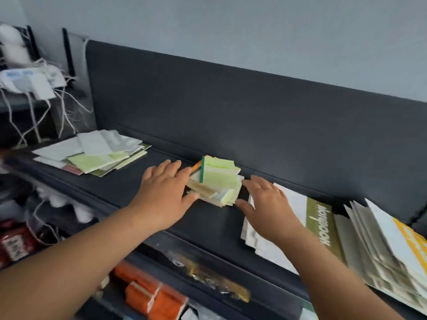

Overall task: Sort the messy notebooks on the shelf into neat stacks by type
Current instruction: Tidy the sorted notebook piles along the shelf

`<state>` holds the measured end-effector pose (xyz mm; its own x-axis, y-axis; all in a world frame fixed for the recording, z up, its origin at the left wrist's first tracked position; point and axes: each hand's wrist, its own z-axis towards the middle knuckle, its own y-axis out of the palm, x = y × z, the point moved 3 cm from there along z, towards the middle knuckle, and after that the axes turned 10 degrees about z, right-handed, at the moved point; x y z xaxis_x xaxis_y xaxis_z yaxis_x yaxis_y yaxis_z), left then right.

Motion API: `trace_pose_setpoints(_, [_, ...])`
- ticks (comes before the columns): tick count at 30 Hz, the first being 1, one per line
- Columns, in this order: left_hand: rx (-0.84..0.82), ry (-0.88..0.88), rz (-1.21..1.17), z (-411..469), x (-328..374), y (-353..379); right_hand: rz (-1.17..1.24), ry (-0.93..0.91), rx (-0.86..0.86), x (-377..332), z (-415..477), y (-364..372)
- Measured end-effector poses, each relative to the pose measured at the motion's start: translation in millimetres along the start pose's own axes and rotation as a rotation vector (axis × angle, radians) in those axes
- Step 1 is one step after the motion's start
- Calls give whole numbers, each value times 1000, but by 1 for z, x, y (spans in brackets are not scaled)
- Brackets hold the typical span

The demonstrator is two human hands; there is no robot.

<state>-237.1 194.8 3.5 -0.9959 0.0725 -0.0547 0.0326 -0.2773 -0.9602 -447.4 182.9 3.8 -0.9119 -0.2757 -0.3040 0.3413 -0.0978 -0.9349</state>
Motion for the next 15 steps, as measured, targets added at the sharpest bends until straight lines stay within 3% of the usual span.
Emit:
trace_pose_setpoints(9, [-13, -125, 90, -27, -188, 3, 96, -123, -49, -167, 63, 80])
trace_pose_setpoints(15, [-46, -211, 98, -27, -273, 9, 153, -147, -134, -240, 97, 113])
